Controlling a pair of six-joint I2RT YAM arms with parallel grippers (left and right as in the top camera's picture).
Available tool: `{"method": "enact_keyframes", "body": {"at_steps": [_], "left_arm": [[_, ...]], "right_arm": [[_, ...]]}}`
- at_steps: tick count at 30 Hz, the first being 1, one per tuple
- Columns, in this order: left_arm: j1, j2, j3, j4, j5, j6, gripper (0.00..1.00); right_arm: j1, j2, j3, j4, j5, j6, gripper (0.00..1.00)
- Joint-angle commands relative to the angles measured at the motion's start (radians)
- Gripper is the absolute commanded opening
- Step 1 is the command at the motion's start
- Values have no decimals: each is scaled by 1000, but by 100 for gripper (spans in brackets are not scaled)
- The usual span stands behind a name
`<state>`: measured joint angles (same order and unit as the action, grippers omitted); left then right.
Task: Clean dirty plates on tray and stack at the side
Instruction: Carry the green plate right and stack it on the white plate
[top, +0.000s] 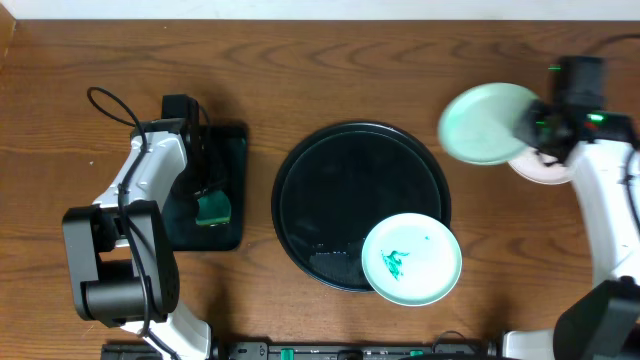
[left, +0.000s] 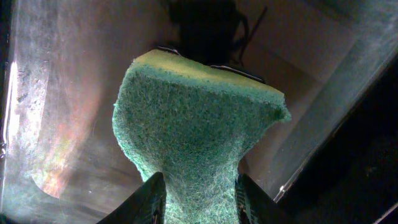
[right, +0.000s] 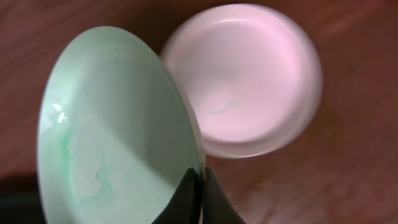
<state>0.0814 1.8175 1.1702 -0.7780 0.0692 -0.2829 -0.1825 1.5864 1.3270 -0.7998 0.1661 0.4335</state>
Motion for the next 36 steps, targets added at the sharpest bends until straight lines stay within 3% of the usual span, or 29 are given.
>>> {"method": "enact_keyframes", "body": {"at_steps": [1,8,21,22,25,26,29,36], "left_arm": [[0,-7,18,-2,-1,9,38],[0,-7,18,-2,-2,9,38],[0,-7,18,-7,-1,9,38],[0,-7,18,-7,-2,9,38],[0,-7,18,-6,-1,9,38],[0,-7,18,-6,-2,9,38],[0,-7,18,-7,-1,9,38],[0,-7,18,-7,-1,9,38]], "right_arm": [[-117,2,18,-6,-32,30,1],[-269,80,17,-13,-96,51,1],[-275,262,17,68,-96,75,1],[-275,261,17,71,-96,75,3],[-275,254,19,71,-97,75,41],[-274,253,21,70,-97,75,48],[-272,243,39,64,-110,74,59],[-192,82,89,-25,-239,10,64]]}}
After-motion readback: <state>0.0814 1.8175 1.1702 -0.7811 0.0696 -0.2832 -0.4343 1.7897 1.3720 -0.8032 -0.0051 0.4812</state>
